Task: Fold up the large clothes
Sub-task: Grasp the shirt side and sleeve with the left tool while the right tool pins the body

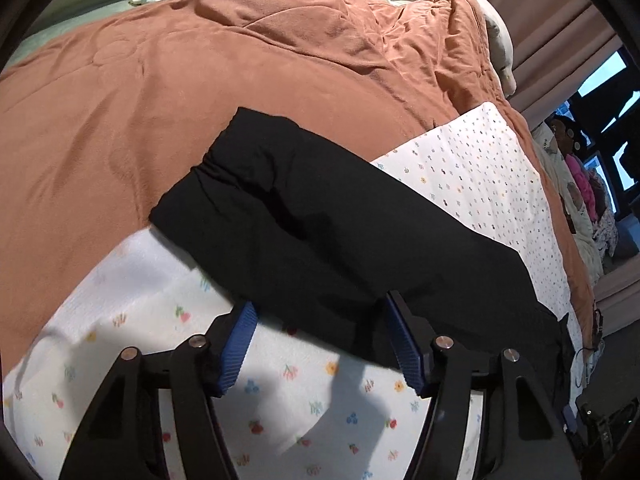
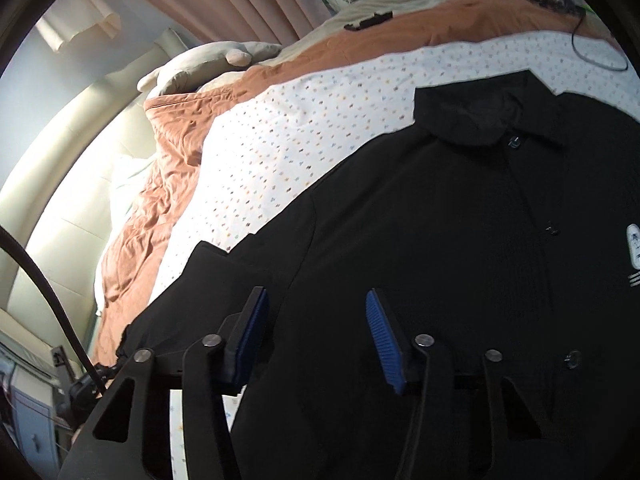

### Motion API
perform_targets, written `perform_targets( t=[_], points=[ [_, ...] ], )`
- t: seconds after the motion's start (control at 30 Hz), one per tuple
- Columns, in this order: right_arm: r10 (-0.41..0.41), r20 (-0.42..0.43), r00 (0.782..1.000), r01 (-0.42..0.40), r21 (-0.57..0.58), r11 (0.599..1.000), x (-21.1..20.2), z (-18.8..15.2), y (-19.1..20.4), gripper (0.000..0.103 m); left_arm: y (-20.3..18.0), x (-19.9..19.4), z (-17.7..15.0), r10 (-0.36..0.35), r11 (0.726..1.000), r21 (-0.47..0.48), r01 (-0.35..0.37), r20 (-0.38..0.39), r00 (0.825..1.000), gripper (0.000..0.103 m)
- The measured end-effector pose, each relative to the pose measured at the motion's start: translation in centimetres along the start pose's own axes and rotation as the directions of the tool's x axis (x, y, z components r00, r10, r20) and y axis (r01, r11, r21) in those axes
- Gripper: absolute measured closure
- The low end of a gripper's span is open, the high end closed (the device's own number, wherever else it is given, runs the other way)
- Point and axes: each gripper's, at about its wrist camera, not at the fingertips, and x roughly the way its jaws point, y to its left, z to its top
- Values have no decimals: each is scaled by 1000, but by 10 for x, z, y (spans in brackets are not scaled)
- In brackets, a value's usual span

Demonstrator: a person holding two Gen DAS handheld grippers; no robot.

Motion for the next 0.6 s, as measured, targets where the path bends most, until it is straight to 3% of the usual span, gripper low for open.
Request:
perform_targets(
  t=[0.07,0.13,0.43,0.6],
  points=[
    [26,-9,1000,-26,7,1000,9,3,0,59,0,3,8,34,999,10,-34,1,999,74],
    [46,-18,999,-45,21,999,19,7,-2,59,-3,1,15,36,999,28,-36,4,999,90],
    [173,-95,980,-158,152,976,79,7,-16,59,-38,-55,43,-21,991,135,2,135,991,95],
    [157,-128,979,-136,164,977,105,7,-26,59,-79,-90,55,-87,977,208,50,175,981,96]
  ],
)
